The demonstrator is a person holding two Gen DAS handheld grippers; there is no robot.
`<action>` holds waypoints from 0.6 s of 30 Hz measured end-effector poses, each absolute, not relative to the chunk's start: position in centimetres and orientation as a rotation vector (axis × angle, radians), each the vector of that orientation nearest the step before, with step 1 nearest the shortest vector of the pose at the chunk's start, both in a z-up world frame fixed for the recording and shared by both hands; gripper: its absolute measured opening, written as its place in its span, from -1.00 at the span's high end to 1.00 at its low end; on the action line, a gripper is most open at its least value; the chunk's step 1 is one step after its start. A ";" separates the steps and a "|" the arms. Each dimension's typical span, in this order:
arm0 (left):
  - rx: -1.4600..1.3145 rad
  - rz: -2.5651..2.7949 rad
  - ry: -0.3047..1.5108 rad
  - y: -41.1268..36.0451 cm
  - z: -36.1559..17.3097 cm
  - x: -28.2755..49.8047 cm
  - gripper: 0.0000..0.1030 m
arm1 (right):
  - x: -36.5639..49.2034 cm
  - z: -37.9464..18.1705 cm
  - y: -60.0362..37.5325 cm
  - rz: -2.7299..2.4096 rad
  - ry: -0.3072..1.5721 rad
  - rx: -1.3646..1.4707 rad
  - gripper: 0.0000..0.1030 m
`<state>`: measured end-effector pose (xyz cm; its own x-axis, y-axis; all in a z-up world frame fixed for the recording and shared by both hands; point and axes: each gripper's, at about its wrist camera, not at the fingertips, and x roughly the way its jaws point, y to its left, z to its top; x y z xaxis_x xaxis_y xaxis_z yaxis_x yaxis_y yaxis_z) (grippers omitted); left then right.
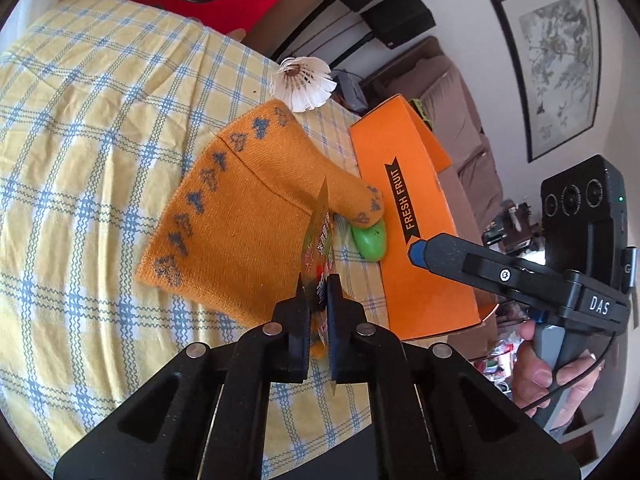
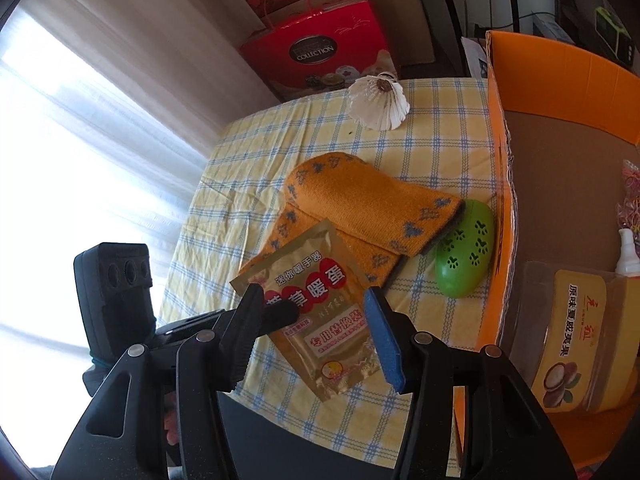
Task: Organize objects
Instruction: 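Grasp the gold hand-warmer packet with the right gripper and lift it, then carry the gold packet into the cardboard box and open the right gripper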
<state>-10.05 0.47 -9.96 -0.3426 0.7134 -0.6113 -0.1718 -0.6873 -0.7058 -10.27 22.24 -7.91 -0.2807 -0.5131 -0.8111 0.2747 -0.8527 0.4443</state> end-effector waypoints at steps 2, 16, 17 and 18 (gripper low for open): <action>-1.300 2.058 -0.710 0.4 -9.1 -9.8 0.90 | -10.2 -7.9 22.3 -2.162 -0.301 1.472 -0.04; -1.149 1.935 -0.634 0.0 -2.0 -9.8 0.90 | -9.9 -5.4 24.8 -2.166 -0.208 1.216 -0.08; -1.142 1.924 -0.629 0.1 -1.6 -9.9 0.90 | -9.8 -5.3 25.0 -2.144 -0.207 1.202 -0.08; -1.135 1.912 -0.627 0.2 -1.3 -10.0 0.90 | -9.7 -5.2 25.2 -2.129 -0.212 1.190 -0.08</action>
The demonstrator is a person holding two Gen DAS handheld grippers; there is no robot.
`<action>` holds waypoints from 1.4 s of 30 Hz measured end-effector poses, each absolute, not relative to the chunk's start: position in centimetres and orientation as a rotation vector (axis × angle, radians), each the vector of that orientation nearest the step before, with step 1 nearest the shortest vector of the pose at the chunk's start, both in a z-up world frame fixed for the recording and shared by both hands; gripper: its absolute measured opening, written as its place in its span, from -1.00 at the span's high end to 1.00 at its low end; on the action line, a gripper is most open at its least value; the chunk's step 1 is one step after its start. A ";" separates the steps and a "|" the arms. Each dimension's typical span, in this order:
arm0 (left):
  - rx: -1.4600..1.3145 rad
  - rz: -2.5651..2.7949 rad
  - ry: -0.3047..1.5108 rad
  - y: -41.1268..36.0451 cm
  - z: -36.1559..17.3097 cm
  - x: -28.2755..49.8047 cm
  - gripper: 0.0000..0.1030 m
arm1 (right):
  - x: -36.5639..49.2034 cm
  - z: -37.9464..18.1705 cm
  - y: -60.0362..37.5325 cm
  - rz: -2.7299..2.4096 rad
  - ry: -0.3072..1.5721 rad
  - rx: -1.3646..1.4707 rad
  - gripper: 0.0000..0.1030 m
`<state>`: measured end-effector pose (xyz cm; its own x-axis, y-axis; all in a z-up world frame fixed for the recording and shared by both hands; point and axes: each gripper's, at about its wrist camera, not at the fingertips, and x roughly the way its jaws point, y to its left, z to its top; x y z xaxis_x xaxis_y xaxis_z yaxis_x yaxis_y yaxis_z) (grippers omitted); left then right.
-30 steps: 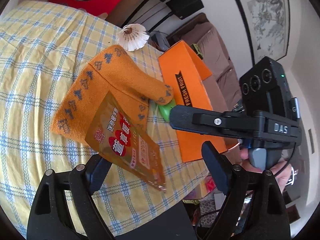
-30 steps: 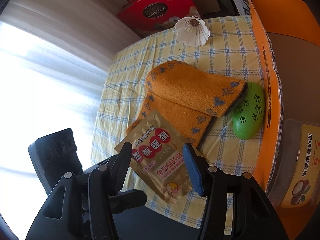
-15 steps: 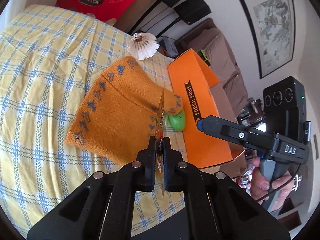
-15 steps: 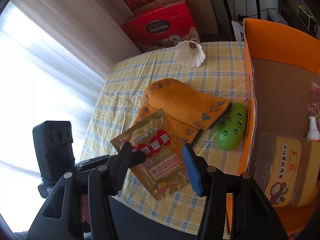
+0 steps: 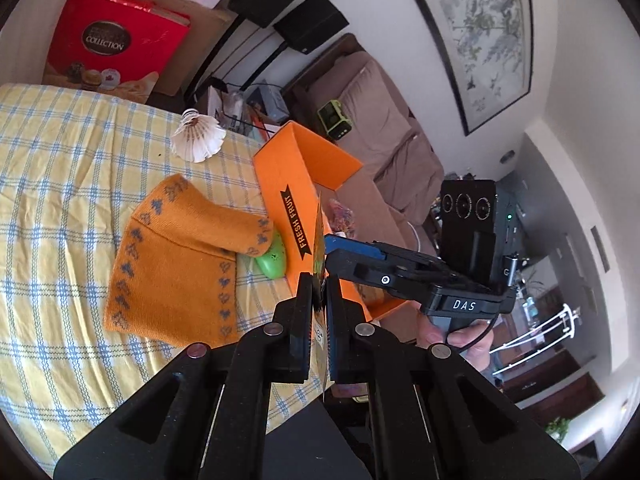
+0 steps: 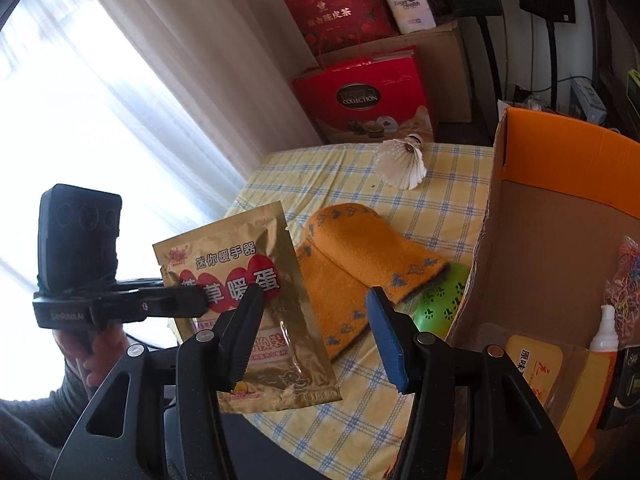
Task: Organize objects
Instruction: 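Carry the gold packet into the cardboard box and open the right gripper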
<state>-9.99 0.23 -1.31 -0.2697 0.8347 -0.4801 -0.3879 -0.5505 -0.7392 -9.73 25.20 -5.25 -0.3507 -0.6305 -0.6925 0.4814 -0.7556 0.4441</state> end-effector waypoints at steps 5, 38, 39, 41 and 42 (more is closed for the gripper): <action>-1.104 1.830 -0.665 0.5 -0.5 -10.3 0.90 | -9.2 -5.0 26.6 -2.009 -0.297 1.134 -0.10; -1.247 1.625 -0.674 21.3 -0.7 -16.3 0.90 | -7.5 -2.6 44.4 -2.302 -0.510 1.215 0.12; -1.253 1.615 -0.682 22.1 -1.0 -16.3 0.90 | -7.3 -2.7 45.2 -2.314 -0.519 1.224 0.12; -1.263 1.597 -0.697 23.7 -1.7 -16.4 0.90 | -7.3 -2.9 46.8 -2.337 -0.540 1.243 0.12; -1.269 1.591 -0.704 24.4 -2.0 -16.5 0.90 | -7.4 -3.0 47.3 -2.345 -0.548 1.252 0.12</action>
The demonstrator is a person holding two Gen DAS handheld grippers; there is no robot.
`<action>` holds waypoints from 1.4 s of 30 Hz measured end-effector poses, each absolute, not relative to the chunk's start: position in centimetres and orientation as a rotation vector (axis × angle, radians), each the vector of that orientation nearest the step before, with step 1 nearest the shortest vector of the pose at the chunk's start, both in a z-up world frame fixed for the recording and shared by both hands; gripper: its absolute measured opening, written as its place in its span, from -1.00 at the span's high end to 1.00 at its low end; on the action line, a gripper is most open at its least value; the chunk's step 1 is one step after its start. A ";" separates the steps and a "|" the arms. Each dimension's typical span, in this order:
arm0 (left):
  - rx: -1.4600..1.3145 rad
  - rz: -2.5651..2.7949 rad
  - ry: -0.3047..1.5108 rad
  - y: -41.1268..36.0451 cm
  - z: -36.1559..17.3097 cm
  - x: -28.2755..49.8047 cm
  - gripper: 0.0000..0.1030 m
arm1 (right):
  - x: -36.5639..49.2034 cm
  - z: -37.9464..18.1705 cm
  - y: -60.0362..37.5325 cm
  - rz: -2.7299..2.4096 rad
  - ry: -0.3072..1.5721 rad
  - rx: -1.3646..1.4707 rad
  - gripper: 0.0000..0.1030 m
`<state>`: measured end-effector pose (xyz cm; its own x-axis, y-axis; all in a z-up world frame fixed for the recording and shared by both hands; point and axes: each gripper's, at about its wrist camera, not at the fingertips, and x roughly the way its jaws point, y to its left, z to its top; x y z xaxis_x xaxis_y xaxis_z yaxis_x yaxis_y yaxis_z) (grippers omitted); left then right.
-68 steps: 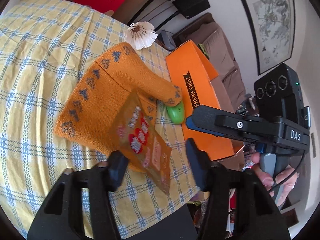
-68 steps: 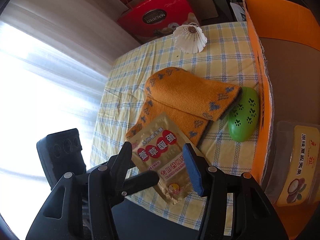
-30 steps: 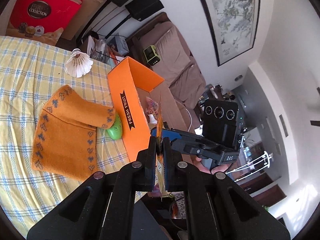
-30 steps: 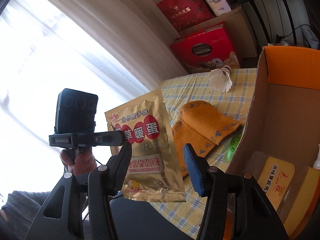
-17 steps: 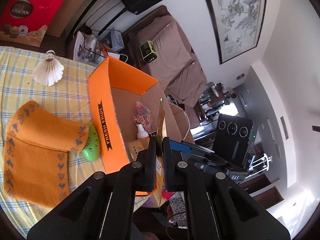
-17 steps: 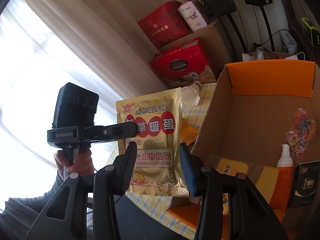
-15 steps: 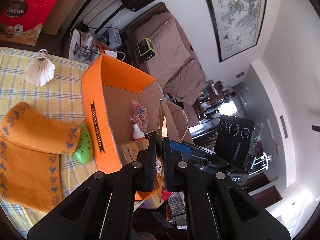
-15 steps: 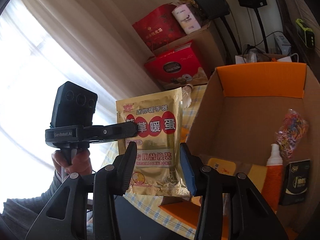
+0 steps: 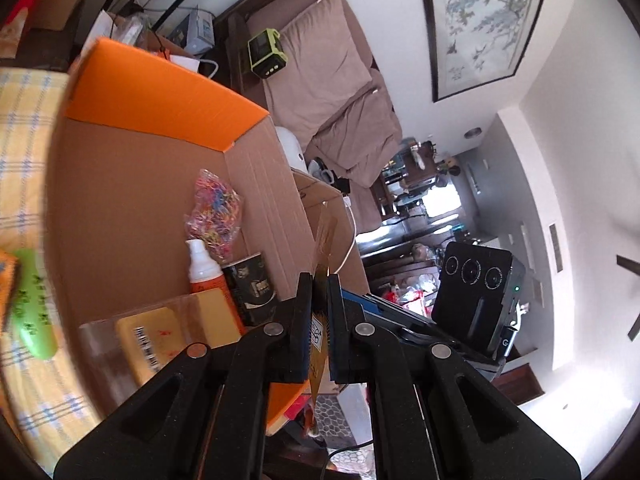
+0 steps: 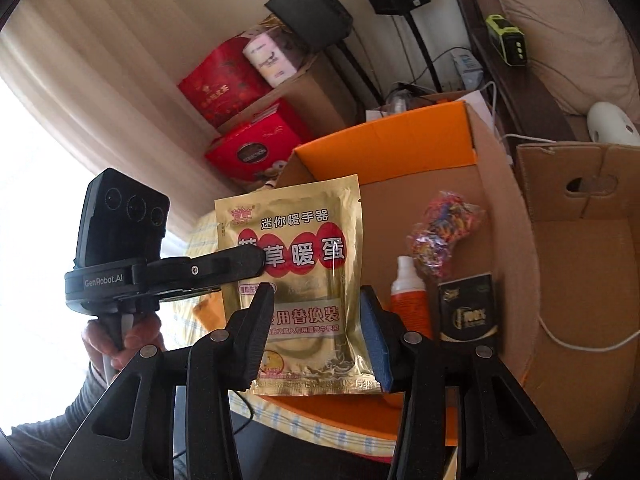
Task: Organize objects
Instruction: 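Carry the gold packet into the cardboard box and open the right gripper, then withdraw both tools from the box back over the orange mitten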
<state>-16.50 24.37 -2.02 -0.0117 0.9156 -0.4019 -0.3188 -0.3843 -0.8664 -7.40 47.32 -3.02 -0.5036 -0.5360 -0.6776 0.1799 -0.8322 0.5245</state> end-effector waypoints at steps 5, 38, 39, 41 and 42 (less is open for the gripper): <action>-1.291 1.589 -0.716 27.5 -3.3 -16.6 0.90 | -7.8 -3.8 50.1 -2.392 -0.592 1.300 0.13; -1.295 1.852 -0.121 29.1 0.1 -11.7 -0.64 | -7.1 -3.4 49.8 -2.572 -0.490 1.306 0.14; -1.295 1.865 -0.120 28.5 0.4 -11.6 -0.68 | -7.1 -3.3 49.5 -2.571 -0.485 1.306 0.13; -1.300 1.884 -0.126 27.8 1.0 -11.8 -0.76 | -7.1 -3.1 49.0 -2.570 -0.479 1.306 0.02; -1.301 1.889 -0.134 27.3 1.2 -11.9 -0.85 | -7.2 -3.0 48.7 -2.564 -0.477 1.306 -0.01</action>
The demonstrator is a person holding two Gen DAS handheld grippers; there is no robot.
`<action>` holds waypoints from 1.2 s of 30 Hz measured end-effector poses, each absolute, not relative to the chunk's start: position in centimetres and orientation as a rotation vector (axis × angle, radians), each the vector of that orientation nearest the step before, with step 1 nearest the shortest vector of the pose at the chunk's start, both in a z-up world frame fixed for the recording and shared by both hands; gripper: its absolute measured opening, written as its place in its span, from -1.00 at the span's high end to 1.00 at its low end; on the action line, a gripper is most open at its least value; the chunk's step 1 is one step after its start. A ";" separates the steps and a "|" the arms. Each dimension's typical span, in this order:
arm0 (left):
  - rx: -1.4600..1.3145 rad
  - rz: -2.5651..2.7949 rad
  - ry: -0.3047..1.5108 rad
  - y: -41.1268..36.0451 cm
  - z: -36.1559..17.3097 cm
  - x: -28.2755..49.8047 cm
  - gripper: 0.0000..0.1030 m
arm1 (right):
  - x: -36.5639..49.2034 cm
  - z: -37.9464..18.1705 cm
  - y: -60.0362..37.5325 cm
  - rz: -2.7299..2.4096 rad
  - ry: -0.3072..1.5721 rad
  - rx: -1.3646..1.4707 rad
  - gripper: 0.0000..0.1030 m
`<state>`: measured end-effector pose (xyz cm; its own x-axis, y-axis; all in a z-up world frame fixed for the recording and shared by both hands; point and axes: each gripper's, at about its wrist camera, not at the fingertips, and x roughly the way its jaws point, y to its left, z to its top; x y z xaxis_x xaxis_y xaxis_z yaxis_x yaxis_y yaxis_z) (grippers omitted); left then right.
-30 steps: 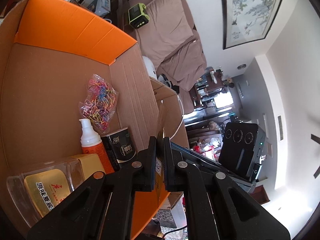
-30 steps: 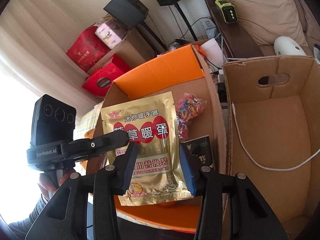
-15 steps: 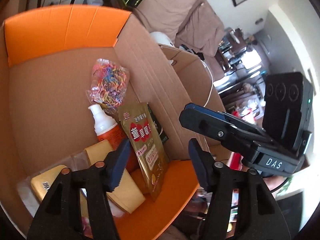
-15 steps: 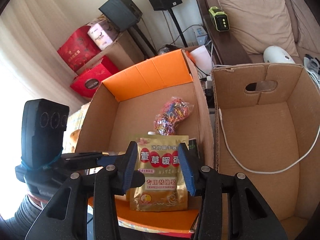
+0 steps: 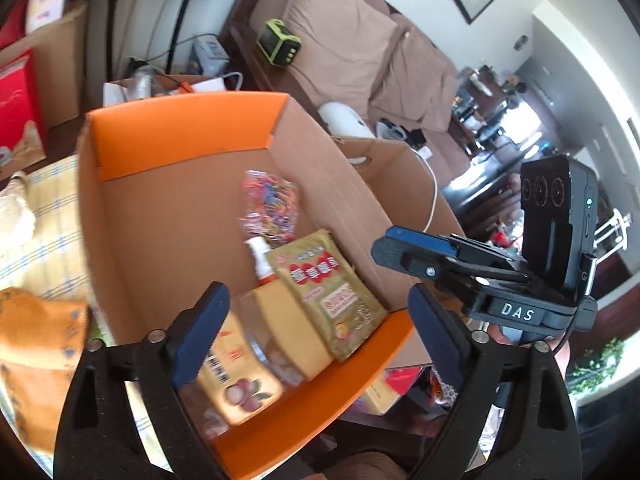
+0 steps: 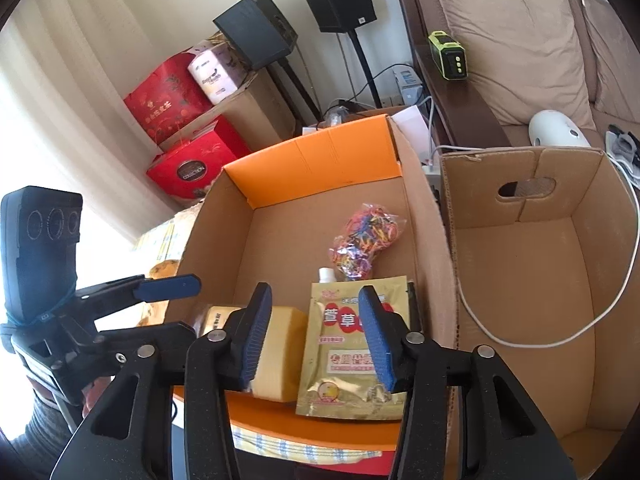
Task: Organize objects
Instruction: 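Withdraw both tools from the box back over the orange mitten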
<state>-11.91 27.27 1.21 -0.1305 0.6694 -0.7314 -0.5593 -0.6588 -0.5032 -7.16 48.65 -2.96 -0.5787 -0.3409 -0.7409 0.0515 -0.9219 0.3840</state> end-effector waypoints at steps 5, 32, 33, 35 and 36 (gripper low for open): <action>-1.298 1.925 -0.175 23.9 2.6 -13.0 -0.99 | -7.3 -2.2 46.3 -2.583 -0.408 1.347 -0.16; -1.399 2.247 -0.173 5.1 -1.7 -12.1 -0.99 | -10.3 -0.7 28.4 -2.439 -0.155 1.281 -0.40; -1.397 2.246 -0.178 5.0 -2.0 -11.9 -0.99 | -10.4 -0.7 27.9 -2.433 -0.158 1.280 -0.40; -1.407 2.235 -0.189 5.0 -2.7 -11.6 -0.99 | -10.6 -0.8 27.2 -2.427 -0.156 1.279 -0.40; -1.415 2.228 -0.194 5.1 -3.1 -11.4 -0.98 | -10.7 -0.8 27.0 -2.426 -0.151 1.278 -0.40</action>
<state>-11.43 5.05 -3.13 -0.3427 0.4735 -0.8114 -0.3264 -0.8699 -0.3698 -10.68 26.95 -0.77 -0.5062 -0.3895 -0.7694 0.2909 -0.9170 0.2728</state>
